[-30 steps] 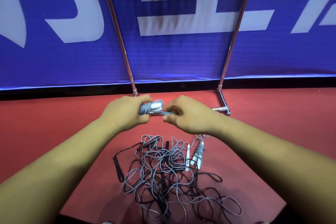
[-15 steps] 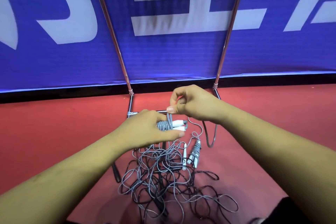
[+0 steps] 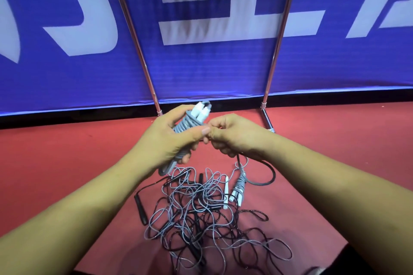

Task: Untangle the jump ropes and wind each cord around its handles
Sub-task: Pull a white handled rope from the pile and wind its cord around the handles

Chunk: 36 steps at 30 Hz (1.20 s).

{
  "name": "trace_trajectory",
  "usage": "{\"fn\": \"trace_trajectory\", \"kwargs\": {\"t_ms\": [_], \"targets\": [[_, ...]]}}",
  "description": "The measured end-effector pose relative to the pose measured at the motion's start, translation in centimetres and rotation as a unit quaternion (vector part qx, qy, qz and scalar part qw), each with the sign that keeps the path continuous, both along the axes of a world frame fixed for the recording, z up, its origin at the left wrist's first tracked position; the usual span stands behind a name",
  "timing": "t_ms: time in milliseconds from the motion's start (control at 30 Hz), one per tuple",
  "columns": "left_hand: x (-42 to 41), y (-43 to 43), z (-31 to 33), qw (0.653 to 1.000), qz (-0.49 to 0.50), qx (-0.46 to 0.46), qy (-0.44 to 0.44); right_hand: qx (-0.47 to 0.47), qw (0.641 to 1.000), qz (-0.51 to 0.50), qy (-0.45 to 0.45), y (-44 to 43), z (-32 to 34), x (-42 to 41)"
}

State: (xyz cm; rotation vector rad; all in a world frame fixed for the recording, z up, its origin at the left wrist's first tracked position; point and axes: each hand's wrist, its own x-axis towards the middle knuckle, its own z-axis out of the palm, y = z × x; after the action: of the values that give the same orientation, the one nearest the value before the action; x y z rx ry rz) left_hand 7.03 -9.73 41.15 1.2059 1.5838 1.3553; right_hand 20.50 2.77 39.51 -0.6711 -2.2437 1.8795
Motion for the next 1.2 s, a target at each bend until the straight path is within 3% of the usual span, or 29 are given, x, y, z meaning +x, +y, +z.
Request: {"fn": "trace_trajectory", "kwargs": {"t_ms": [133,233,267,367,467,533,633,767,833,900,967,1200], "targets": [[-2.0,0.4,-0.1,0.995,0.065,-0.03,0.074,0.019,1.0,0.005,-0.02,-0.8,0.5,-0.1],[-3.4,0.2,-0.5,0.976,0.103,-0.05,0.187,0.048,0.997,0.004,-0.057,-1.4,0.7,-0.3],[-3.9,0.2,-0.6,0.956,0.116,-0.064,0.262,0.065,0.995,0.004,-0.071,-1.6,0.9,-0.2],[-4.7,-0.1,-0.7,0.844,0.136,-0.146,0.498,0.172,0.979,0.024,-0.103,-2.1,1.9,-0.3],[-3.5,0.4,-1.3,0.784,0.096,-0.19,0.584,0.288,0.945,0.074,-0.133,-3.0,2.6,-0.5],[-2.5,0.5,-1.8,0.775,0.014,-0.208,0.597,0.322,0.931,0.097,-0.142,-3.0,2.9,-0.4],[-1.7,0.4,-1.9,0.788,-0.103,-0.222,0.565,0.356,0.922,0.096,-0.12,-2.1,3.2,0.1],[-0.3,0.1,-2.4,0.799,-0.137,-0.202,0.55,0.309,0.946,0.068,-0.075,-1.0,3.2,0.5],[0.7,-0.3,-2.3,0.853,-0.139,-0.208,0.458,0.26,0.963,0.053,-0.055,-0.5,3.0,0.5],[1.1,-0.4,-1.9,0.926,-0.126,-0.189,0.301,0.202,0.979,0.028,-0.024,0.1,3.0,0.6],[1.3,-0.4,-1.1,0.966,-0.108,-0.16,0.174,0.158,0.987,-0.004,0.004,0.7,2.8,0.7],[0.7,-1.4,-0.1,0.992,-0.091,-0.085,-0.01,0.089,0.996,-0.02,-0.001,0.4,1.8,0.3]]}}
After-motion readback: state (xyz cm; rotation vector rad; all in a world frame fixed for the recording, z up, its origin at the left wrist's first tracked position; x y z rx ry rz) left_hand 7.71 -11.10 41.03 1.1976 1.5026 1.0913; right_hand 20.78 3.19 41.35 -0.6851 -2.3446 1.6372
